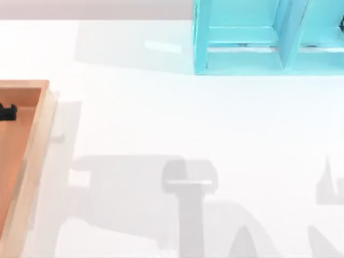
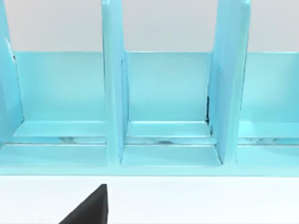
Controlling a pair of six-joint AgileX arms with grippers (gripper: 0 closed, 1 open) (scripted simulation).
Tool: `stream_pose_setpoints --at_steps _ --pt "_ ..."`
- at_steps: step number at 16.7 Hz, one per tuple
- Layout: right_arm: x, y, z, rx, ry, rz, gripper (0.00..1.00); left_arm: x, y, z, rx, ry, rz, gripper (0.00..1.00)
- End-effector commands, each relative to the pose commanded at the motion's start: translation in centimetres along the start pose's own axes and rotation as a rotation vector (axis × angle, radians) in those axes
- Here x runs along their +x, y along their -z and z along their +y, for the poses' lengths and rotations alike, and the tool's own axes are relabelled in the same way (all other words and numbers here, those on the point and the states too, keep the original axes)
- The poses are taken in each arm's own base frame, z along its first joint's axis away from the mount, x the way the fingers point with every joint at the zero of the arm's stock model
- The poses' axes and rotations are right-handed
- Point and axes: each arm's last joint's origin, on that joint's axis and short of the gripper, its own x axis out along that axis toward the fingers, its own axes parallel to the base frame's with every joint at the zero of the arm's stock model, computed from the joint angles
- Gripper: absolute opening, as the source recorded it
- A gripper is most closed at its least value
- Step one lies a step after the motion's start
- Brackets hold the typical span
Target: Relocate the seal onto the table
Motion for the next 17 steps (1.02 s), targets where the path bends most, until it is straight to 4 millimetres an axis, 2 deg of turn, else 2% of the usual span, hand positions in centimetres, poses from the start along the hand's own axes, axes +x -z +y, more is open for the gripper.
stream_pose_setpoints --at_steps 4,7,13,15,17 --pt "0.0 0.0 0.0 0.0 0.0 0.0 1.0 -3.9 1.3 -5.8 0.017 -0.008 0.004 0.0" --pt "0.0 0.0 0.0 0.0 0.0 0.0 1.0 -5.4 2.3 -7.7 0.018 -0.012 0.005 0.0" --pt "0.0 0.0 0.0 0.0 0.0 0.0 1.0 -5.0 1.8 -8.2 0.015 -0.012 0.005 0.0" --pt "0.0 0.0 0.0 0.0 0.0 0.0 1.0 -3.9 0.5 -9.8 0.013 -0.011 0.001 0.0" --pt "0.0 0.0 0.0 0.0 0.0 0.0 1.0 -1.7 -1.3 -12.3 0.016 -0.014 0.01 0.0"
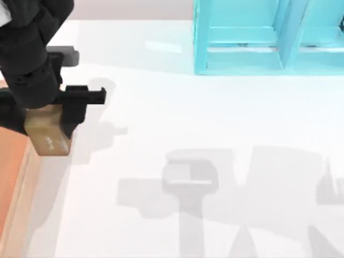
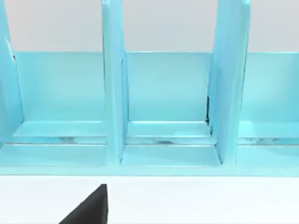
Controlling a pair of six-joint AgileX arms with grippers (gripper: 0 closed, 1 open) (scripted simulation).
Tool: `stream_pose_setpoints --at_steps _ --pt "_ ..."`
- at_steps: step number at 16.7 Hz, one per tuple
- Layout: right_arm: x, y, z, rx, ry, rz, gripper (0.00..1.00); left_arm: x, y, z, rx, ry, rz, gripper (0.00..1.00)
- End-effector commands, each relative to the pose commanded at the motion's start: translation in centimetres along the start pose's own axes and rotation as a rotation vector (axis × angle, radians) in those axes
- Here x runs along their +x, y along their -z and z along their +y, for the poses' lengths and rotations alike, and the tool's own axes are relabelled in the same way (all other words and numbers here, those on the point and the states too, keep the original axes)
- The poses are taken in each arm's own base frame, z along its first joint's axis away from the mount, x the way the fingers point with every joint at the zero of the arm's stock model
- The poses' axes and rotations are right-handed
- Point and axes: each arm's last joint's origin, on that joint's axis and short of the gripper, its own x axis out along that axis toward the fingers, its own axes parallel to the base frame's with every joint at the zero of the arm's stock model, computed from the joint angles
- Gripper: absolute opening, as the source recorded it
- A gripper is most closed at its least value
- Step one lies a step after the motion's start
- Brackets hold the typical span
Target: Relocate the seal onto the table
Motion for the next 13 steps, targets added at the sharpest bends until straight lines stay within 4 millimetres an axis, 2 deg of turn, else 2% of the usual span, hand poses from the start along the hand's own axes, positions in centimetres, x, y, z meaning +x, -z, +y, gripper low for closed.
stream_pose_setpoints --at_steps 4,6,13 --pt "0.0 0.0 0.0 0.0 0.0 0.0 1.0 5.5 -2.6 -6.1 0.001 -0.004 0.008 0.0" --pt "0.0 0.0 0.0 0.0 0.0 0.0 1.0 7.0 -2.9 -8.0 0.001 0.0 -0.002 0.0" --pt "0.0 0.0 0.0 0.0 0.0 0.0 1.0 7.9 -2.9 -8.3 0.0 -0.002 0.003 0.0"
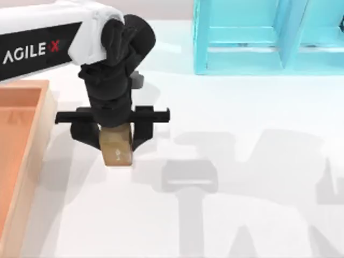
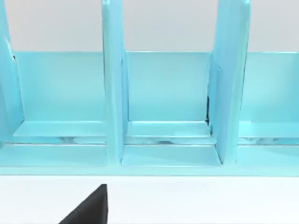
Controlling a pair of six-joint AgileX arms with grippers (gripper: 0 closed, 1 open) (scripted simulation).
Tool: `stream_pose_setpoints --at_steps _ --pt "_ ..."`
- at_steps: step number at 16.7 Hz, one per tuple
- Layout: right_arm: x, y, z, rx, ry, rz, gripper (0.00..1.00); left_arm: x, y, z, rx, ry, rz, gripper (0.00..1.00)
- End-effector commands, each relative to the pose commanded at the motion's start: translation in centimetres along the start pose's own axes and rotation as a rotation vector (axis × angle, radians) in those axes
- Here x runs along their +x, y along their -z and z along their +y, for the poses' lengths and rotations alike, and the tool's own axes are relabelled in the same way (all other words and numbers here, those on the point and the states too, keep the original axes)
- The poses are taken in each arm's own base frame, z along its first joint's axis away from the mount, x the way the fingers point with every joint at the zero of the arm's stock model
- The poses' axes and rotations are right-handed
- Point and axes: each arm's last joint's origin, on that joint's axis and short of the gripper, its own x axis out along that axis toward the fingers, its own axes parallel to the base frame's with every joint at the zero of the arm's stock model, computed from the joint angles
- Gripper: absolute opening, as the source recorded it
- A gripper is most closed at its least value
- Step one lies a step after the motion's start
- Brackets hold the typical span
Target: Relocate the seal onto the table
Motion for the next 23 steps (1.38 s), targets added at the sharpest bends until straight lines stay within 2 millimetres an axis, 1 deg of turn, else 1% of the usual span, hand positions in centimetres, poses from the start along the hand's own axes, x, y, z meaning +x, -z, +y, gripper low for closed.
stream_pose_setpoints --at_steps 6,10,23 --pt "0.0 0.0 0.0 0.0 0.0 0.0 1.0 3.7 0.0 -0.2 0.001 0.005 -0.01 0.0" --pt "0.0 0.0 0.0 0.0 0.0 0.0 1.0 3.9 0.0 -0.2 0.001 0.004 -0.008 0.0" --pt "0.0 0.0 0.0 0.0 0.0 0.0 1.0 3.9 0.0 -0.2 0.001 0.004 -0.008 0.98"
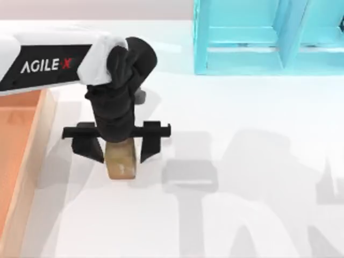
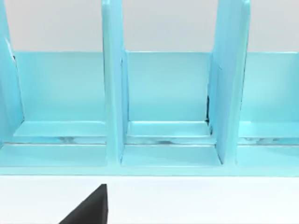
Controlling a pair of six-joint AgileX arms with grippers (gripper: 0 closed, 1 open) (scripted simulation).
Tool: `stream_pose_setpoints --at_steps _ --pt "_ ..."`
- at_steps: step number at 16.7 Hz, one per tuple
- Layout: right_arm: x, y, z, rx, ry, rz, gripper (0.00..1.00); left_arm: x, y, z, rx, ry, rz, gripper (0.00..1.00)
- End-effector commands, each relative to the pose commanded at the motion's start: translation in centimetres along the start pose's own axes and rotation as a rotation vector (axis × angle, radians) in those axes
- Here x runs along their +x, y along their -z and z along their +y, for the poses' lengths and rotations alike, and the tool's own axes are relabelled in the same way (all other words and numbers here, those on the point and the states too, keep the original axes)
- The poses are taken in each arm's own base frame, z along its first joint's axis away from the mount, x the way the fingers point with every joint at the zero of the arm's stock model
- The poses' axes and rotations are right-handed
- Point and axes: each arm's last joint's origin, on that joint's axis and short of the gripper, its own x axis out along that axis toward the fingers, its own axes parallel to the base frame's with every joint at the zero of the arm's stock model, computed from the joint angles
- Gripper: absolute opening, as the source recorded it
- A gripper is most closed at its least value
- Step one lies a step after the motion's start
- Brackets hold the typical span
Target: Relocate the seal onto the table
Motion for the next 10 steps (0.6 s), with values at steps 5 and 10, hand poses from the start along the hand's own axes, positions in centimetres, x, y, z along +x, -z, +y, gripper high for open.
stream_pose_setpoints --at_steps 5,10 --pt "0.0 0.0 0.0 0.0 0.0 0.0 1.0 0.0 0.0 0.0 0.0 0.0 0.0 1.0" --pt "0.0 0.0 0.0 0.0 0.0 0.0 1.0 -0.07 -0.04 0.03 -0.002 0.0 0.0 1.0"
